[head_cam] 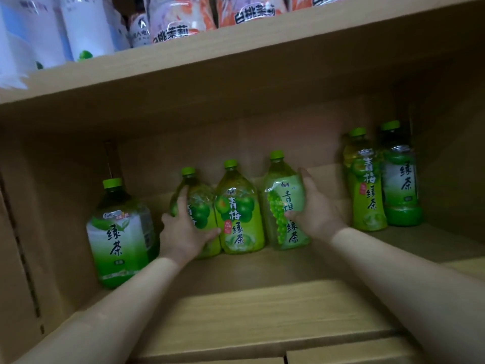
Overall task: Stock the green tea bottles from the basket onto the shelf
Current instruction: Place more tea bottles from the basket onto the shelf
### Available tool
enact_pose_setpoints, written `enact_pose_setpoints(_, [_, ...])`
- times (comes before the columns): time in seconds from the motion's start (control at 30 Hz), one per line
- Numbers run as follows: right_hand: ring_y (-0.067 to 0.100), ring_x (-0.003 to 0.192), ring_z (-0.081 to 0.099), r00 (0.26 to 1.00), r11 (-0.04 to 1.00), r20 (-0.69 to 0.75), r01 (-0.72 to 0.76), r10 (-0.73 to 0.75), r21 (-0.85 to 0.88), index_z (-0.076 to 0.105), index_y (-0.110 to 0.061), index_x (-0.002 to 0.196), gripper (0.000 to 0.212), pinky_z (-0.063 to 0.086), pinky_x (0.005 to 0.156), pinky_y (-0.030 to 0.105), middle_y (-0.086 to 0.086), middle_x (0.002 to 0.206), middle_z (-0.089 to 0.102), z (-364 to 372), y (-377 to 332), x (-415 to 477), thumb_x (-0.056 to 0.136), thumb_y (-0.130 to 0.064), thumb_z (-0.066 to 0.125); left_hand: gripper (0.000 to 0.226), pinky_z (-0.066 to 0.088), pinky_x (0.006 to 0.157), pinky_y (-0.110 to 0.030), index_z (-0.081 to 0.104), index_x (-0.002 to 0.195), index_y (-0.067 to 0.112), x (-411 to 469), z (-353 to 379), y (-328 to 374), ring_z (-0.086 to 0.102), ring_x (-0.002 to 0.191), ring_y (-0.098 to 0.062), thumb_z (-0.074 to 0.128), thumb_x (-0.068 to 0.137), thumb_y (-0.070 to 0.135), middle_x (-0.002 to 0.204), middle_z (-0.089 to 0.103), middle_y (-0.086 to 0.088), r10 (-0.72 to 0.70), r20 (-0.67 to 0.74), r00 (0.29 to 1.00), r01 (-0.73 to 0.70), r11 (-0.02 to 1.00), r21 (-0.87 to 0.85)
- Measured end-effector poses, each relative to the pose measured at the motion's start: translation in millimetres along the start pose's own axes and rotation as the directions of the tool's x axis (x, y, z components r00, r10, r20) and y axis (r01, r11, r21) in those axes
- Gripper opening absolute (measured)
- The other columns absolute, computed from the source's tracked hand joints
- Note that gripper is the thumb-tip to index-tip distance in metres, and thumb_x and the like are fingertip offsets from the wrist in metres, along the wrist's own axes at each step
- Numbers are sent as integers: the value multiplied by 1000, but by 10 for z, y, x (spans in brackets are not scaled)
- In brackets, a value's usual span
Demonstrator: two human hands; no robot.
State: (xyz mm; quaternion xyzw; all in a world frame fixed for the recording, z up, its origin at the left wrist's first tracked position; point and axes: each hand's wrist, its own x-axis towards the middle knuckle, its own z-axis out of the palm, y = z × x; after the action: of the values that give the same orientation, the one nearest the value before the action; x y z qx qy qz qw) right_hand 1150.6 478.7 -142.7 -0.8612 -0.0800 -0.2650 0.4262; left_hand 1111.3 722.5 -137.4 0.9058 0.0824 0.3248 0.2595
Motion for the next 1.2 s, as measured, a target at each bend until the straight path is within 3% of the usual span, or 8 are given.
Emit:
enact_pose_setpoints(0.13, [37,111,59,1000,997,5,-1,2,-77,-3,-52,146,109,48,97,43,17,133,49,5,-49,1,77,-29,77,111,50,85,-44,-1,145,46,9,43,54,60,96,-45,79,67,49,125,40,-24,84,4,996,-84,993,86])
enact_pose_setpoints(0.43, [43,125,47,992,944,-64,-127,113,-305,-20,-44,145,130,43,99,46,25,149,18,7,-49,8,59,-70,73,111,50,85,-45,-8,144,46,18,165,140,61,95,-46,75,71,51,121,40,-21,200,53,978,-206,963,174])
enact_pose_setpoints(0.53, [45,141,25,990,925,-80,-134,113,-355,-19,-41,147,126,33,109,51,26,157,3,-2,-126,-69,63,-70,71,110,50,86,-45,-13,143,48,-20,67,140,59,103,-44,72,74,50,132,37,-23,177,136,975,-206,950,237])
enact_pose_setpoints(0.7, [31,148,-3,970,862,-27,202,-241,-464,-3,-40,149,98,20,112,61,9,162,-4,131,-605,-294,81,-40,67,92,28,107,-47,1,145,42,-132,-528,-23,12,142,-33,66,80,32,156,7,-8,395,15,918,-320,720,615])
enact_pose_setpoints(0.8, [28,148,8,922,858,121,386,-367,-340,7,-42,148,84,20,114,56,2,160,12,475,-1067,-430,84,-37,62,99,15,114,-52,-3,145,40,-83,-972,-342,-2,144,-34,69,77,45,158,-7,-6,313,-5,950,-224,692,687])
enact_pose_setpoints(0.93, [28,138,36,826,913,402,400,-395,75,12,-44,148,88,36,109,37,0,155,29,1025,-1521,-577,81,-28,66,116,28,110,-55,-6,145,45,-10,-1144,-684,-1,144,-36,79,65,48,157,-13,-4,50,104,993,-99,830,549])
enact_pose_setpoints(1.07, [26,128,47,749,944,574,254,-329,210,2,-38,151,98,40,97,23,3,150,39,1387,-1666,-655,82,-19,68,112,31,109,-48,-3,145,46,59,-1001,-785,3,145,-35,78,68,42,158,-12,-9,105,101,989,-143,842,521])
enact_pose_setpoints(1.2, [23,103,57,758,946,586,129,-287,297,0,-42,151,94,48,65,22,-2,149,38,1526,-1679,-564,85,-10,59,107,35,106,-50,2,145,44,212,-885,-913,7,144,-37,77,69,41,158,-7,-12,218,77,973,-226,827,514])
